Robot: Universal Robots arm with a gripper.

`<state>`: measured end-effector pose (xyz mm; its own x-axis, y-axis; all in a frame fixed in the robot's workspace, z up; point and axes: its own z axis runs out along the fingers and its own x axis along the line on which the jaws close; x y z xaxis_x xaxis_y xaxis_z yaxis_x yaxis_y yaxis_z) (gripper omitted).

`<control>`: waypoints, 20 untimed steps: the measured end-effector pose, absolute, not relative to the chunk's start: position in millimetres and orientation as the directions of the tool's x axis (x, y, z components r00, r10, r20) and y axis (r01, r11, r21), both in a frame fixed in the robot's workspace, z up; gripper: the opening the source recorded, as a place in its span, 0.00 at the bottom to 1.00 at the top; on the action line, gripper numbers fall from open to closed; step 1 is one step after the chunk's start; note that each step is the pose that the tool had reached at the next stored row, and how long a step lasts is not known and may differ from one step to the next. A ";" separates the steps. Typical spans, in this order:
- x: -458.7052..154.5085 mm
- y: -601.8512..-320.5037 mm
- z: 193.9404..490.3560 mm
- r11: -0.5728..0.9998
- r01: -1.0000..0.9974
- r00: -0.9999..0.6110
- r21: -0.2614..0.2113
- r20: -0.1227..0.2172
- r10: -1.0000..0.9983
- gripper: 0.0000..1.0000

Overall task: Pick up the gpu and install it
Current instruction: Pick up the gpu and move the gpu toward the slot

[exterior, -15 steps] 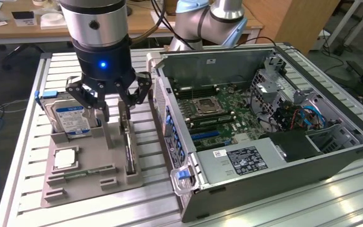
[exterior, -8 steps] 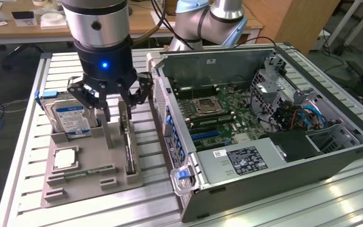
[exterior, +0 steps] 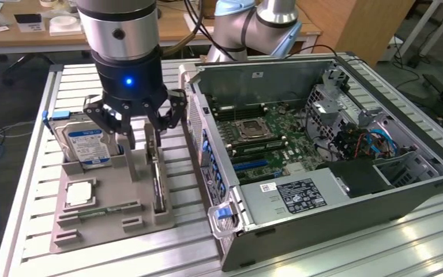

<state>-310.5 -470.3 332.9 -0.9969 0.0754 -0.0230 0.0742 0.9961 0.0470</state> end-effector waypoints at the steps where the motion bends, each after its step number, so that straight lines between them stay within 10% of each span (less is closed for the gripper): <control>1: -310.5 -470.3 331.3 0.996 0.074 -0.997 0.047 -0.023 0.075 0.47; 20: -306.1 -470.3 315.3 0.996 0.074 -0.997 0.047 -0.023 0.075 0.47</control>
